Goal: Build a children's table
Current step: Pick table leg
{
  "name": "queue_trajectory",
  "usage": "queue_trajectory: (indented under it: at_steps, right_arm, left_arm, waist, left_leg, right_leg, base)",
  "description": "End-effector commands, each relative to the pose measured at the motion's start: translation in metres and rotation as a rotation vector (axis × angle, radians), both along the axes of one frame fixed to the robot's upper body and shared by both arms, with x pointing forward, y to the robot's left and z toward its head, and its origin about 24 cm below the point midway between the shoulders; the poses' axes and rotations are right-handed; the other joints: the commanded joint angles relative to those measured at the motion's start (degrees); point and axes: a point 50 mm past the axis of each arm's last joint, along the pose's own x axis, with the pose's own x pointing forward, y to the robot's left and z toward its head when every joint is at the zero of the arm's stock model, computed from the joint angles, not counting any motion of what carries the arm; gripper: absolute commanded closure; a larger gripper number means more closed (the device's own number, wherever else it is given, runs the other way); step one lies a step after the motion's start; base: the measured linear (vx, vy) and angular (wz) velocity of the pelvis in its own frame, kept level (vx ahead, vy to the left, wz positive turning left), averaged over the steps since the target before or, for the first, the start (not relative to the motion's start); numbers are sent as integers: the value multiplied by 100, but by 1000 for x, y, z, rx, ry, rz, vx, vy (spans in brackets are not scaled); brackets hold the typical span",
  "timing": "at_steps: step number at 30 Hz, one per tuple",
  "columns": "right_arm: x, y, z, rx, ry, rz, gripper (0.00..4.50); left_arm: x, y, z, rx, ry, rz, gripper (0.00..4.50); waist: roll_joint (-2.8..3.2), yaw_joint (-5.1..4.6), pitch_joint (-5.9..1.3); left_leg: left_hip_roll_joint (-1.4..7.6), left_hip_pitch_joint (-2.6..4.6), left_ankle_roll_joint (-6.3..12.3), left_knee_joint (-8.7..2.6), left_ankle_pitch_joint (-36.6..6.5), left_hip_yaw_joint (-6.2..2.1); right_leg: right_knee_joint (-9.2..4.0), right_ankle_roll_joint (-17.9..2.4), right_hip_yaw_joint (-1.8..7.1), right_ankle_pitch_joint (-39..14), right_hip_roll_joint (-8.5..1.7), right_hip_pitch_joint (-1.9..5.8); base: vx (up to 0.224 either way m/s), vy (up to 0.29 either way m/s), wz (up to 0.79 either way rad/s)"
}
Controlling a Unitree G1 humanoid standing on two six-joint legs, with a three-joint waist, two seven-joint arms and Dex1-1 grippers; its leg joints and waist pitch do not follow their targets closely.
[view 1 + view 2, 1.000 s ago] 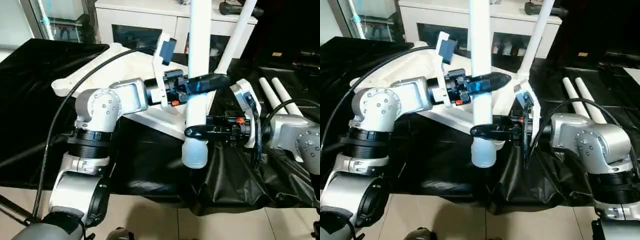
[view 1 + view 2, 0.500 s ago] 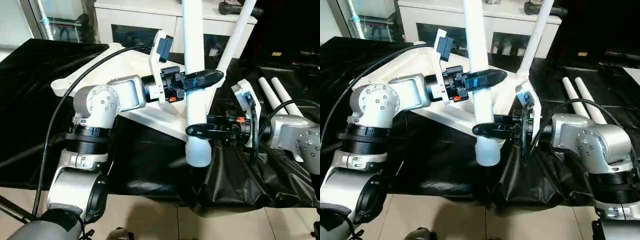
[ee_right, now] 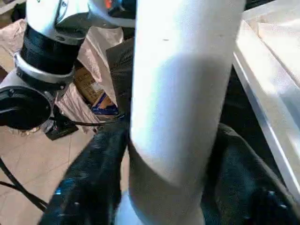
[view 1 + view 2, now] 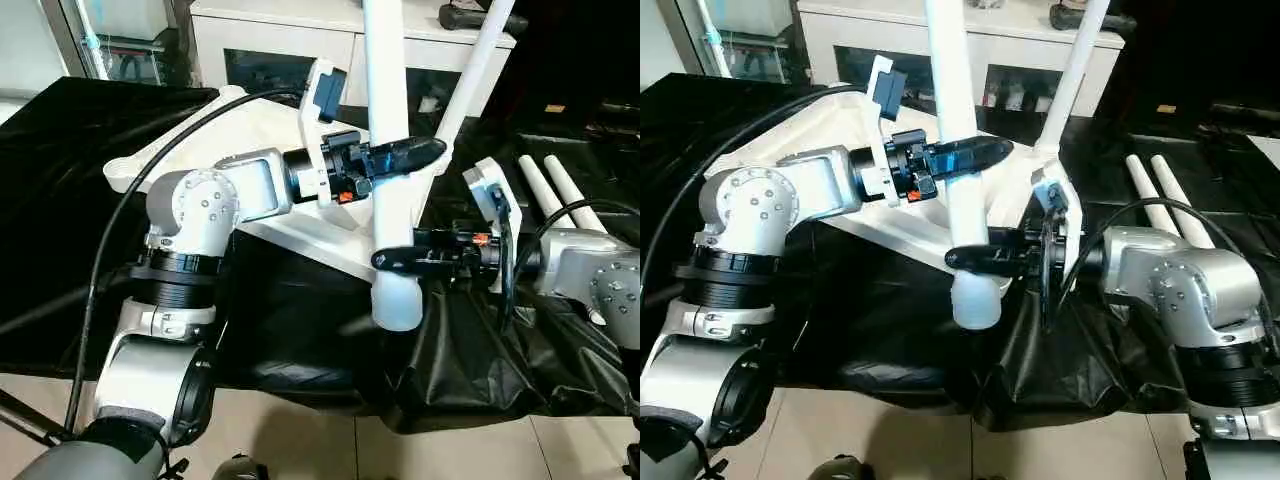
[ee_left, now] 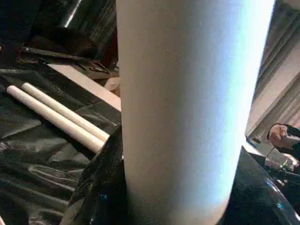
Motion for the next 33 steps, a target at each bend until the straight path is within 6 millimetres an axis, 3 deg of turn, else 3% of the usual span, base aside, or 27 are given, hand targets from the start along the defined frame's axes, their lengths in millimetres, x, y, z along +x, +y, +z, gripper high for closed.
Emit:
queue_trajectory:
  at_steps: [1, 28, 33]
  right_arm:
    - [-1, 4, 3, -14, -28, 20, 154]
    - [-1, 6, 2, -39, -32, 80, 142]
    - [-2, 7, 2, -34, -23, 85, 190]
  left_arm:
    - [-5, -4, 9, -1, -59, -26, 266]
    - [-15, -7, 4, 58, -99, -119, 266]
    - [-16, -8, 4, 55, -99, -120, 266]
  waist:
    - [-72, -8, -467]
    - [-73, 3, -481]
    - [-74, 5, -486]
  left_leg:
    - [303, 200, -140, -439, -1107, -158]
    - [302, 200, -107, -421, -995, -149]
    - [301, 198, -97, -417, -966, -148]
  right_leg:
    - [-401, -1070, 176, -1593, -317, 242]
    - [-363, -1157, 181, -1416, -314, 255]
    - [-356, -1177, 179, -1369, -312, 260]
  base:
    - [0, 0, 0]
    - [0, 0, 0]
    - [0, 0, 0]
